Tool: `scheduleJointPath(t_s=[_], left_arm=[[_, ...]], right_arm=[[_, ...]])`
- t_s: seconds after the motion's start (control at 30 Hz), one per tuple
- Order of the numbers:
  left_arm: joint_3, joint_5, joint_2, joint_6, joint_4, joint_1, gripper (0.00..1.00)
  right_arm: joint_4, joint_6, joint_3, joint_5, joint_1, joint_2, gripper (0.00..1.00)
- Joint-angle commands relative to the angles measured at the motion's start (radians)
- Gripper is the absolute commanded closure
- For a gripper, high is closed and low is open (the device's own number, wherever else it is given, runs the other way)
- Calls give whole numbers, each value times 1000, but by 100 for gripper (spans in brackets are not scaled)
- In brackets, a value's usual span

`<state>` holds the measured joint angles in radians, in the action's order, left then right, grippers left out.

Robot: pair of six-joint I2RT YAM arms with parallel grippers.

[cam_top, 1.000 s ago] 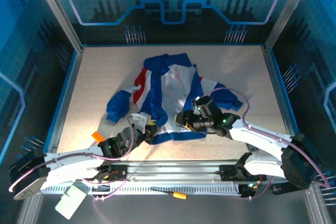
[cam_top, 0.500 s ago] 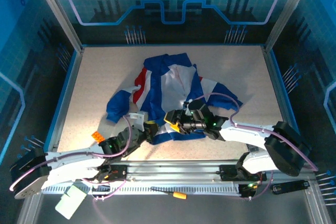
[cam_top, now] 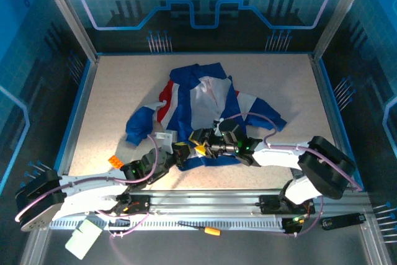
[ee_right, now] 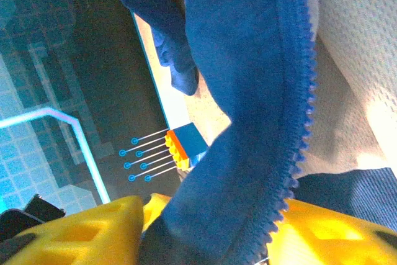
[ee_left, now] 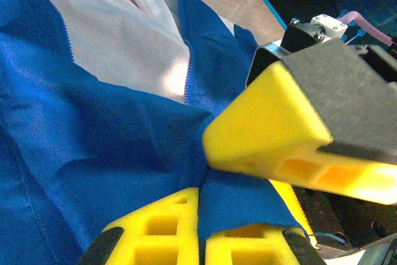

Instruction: Zip up the jacket

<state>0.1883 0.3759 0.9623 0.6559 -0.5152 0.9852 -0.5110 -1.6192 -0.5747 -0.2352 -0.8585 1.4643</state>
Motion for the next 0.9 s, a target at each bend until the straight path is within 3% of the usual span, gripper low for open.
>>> scheduleJointPath(t_s=[0.0, 0.13, 0.23, 0.43, 0.57, 0.67, 0.8, 0.87], left_arm=[[26, -16, 7, 8, -24, -5, 100], [19, -11, -17, -21, 28, -5, 100], [26, -10, -53, -63, 96, -6, 100], [58, -34, -102, -181, 228, -6, 100], [67, -77, -100, -261, 243, -4, 98], [85, -114, -92, -357, 252, -5, 91], [101, -157, -115, -567, 275, -4, 62], [92, -198, -142, -702, 258, -3, 57]], right_arm=[[-89, -35, 6, 29, -12, 11, 59], [-50, -4, 9, 44, -10, -24, 79], [75, 72, -8, 55, -5, -78, 83], [354, 261, -88, 48, 20, -166, 83], [366, 297, -108, -36, 48, -148, 100], [357, 312, -113, -73, 55, -129, 100], [502, 409, -182, -106, 75, -123, 100], [589, 481, -235, -129, 93, -118, 100]])
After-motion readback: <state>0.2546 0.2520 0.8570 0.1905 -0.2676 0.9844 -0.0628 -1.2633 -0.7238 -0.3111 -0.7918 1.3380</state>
